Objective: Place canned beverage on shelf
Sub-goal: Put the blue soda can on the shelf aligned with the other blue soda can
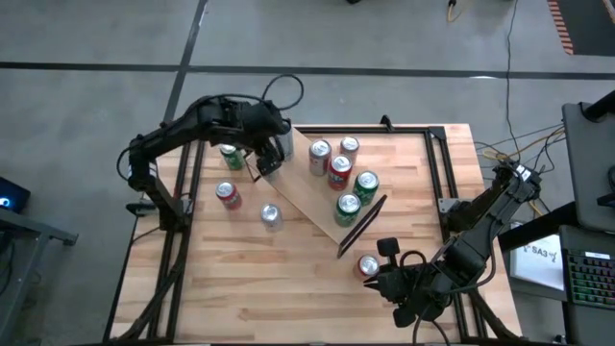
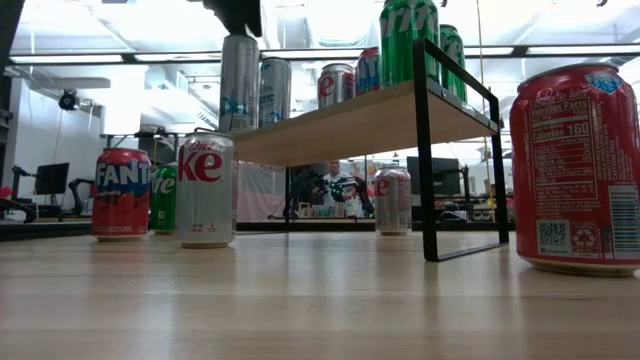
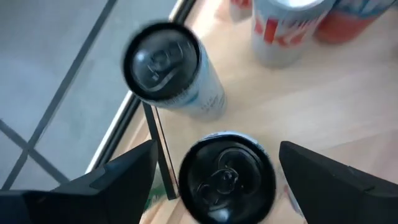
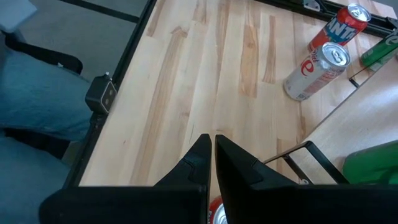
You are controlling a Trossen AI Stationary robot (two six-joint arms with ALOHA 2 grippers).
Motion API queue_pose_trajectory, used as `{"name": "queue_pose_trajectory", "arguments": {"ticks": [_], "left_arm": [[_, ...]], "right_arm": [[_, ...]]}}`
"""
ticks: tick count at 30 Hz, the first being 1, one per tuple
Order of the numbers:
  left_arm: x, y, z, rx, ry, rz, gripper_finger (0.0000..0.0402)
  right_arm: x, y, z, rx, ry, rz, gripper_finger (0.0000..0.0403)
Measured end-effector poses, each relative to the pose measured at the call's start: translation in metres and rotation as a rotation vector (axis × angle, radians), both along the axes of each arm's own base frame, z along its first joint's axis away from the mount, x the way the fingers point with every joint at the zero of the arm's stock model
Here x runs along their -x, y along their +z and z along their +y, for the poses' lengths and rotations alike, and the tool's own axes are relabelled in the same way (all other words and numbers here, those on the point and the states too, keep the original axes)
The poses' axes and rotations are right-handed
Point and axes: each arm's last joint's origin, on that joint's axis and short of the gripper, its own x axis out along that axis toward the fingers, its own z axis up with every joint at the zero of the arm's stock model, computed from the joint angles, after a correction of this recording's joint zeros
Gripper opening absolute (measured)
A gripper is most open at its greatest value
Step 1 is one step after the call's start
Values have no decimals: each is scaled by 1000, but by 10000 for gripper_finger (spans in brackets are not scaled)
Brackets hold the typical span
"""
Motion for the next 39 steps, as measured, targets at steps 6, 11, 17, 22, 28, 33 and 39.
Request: {"name": "queue_pose_trajectory", "arguments": {"ticks": [6,11,17,22,28,33,39], "left_arm": [[8,27,-15,-20,-45,-106,314],[8,38,-45,-105,-112,-148,276],[7,40,-87,-134,-241,-179,188],[9,38,-117,-191,-315,-180,99],[3,13,-143,-238,-345,-116,8],[-4,-22,-147,-254,-331,-33,11],[-1,-55,-137,-290,-285,-27,2]], "right_arm": [[0,0,0,1,0,0,12],[0,0,0,5,-3,-4,12],[0,0,0,8,-3,-5,12],[0,0,0,8,-3,-5,12],[0,-1,0,8,-4,-5,12],[0,-1,0,9,-4,-4,12],[0,-1,0,9,-5,-4,12]]}}
